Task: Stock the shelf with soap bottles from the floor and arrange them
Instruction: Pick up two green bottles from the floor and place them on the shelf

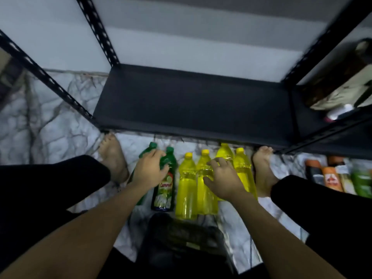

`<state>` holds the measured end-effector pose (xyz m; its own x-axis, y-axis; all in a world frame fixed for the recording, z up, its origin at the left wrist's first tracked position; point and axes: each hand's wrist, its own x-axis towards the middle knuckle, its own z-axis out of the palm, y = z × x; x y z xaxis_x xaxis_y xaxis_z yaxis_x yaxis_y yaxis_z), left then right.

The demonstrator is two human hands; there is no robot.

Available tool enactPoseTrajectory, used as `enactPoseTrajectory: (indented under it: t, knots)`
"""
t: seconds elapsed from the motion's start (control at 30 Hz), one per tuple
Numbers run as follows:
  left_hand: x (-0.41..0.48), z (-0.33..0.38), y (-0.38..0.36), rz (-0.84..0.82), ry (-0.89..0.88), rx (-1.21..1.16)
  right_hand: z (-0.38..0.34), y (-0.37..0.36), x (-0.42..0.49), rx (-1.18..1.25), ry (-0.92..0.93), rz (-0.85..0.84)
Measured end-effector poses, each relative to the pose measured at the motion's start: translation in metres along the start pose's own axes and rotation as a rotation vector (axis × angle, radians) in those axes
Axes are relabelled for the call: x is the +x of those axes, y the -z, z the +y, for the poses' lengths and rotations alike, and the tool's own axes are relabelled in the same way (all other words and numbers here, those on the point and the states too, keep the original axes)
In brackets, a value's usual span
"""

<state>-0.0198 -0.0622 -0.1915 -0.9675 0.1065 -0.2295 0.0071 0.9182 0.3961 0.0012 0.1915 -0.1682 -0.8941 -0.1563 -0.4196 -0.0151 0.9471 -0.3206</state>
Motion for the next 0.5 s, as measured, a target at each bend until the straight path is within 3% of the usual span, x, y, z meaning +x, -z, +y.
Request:
enactPoseTrajectory:
  t: [0.27, 0.5]
  knots:
    - [-0.01, -0.065, -0.053, -0.1, 0.449, -0.073, -0.029, -0.069, 0.028, 0.181, 0.011, -0.156]
    - [-0.025, -0.084, -0.089, 0.017, 0.55, -0.167, -0.065, -0.105, 0.054, 0.329, 0.014, -0.217]
